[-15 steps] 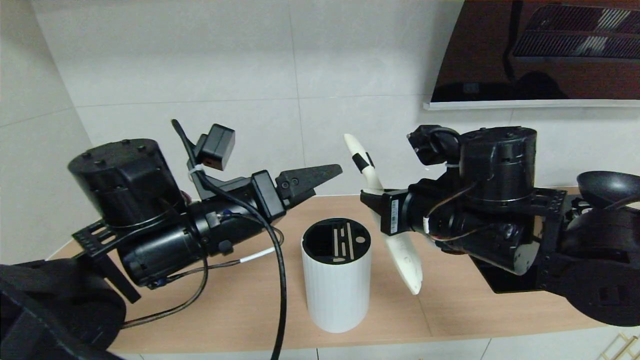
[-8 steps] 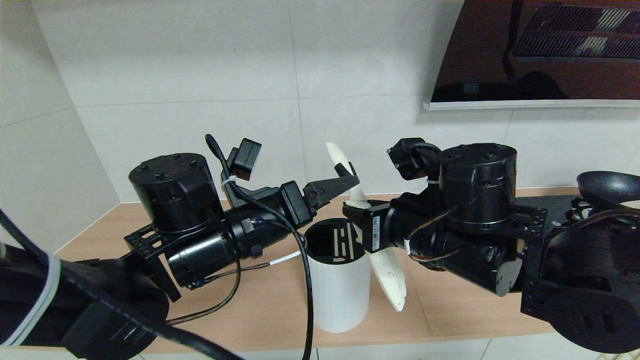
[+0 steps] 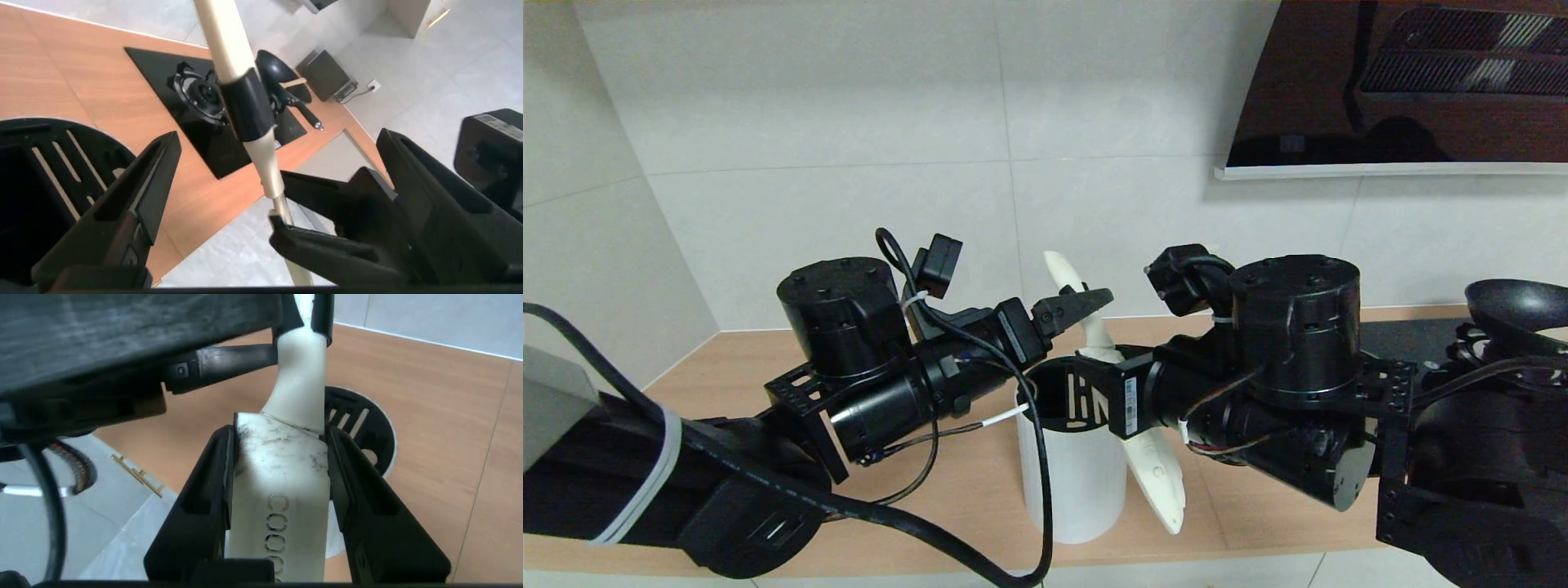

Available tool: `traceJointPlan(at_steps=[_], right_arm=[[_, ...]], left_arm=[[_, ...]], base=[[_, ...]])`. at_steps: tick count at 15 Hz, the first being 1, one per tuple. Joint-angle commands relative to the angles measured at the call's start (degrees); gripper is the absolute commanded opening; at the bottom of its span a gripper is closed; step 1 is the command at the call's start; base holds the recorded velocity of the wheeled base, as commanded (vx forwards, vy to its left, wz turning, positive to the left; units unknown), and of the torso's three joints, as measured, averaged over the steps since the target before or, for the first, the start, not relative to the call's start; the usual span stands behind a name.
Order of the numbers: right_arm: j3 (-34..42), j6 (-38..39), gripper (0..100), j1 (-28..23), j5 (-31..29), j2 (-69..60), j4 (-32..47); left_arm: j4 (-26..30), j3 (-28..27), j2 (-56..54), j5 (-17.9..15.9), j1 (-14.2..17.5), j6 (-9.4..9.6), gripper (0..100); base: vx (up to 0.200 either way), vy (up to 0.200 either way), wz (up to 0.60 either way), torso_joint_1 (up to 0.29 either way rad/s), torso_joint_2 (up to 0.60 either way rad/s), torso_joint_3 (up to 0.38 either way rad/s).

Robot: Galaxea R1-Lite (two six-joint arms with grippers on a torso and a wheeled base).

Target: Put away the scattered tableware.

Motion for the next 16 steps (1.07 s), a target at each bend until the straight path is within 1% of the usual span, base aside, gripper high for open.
traceJointPlan(at_steps=[1, 5, 8, 12, 16], right_arm=[[0.4, 0.1, 0, 1.1, 0.0, -0.3, 0.0], [1.8, -0.4, 0, 2.2, 0.0, -1.0, -1.5], [2.0, -0.4, 0, 2.2, 0.0, -1.0, -1.8], [2.6, -0.4, 0, 3.9, 0.0, -0.9, -1.8], [2.8, -0.4, 0, 4.3, 0.1, -0.8, -1.8]], left_arm=[[0.0, -0.2, 0.0, 0.2, 0.2, 0.17, 100], [-1.4, -0.1, 0.9, 0.7, 0.2, 0.26, 100], [-1.5, -0.1, 0.9, 0.7, 0.5, 0.26, 100], [-1.5, -0.1, 0.6, 1.0, 0.6, 0.26, 100], [-1.5, -0.1, 0.7, 1.1, 0.6, 0.17, 100]], base=[[0.0, 0.0, 0.0, 0.0, 0.0, 0.0], [0.0, 0.0, 0.0, 0.0, 0.0, 0.0], [0.0, 0.0, 0.0, 0.0, 0.0, 0.0], [0.0, 0.0, 0.0, 0.0, 0.0, 0.0], [0.0, 0.0, 0.0, 0.0, 0.0, 0.0]])
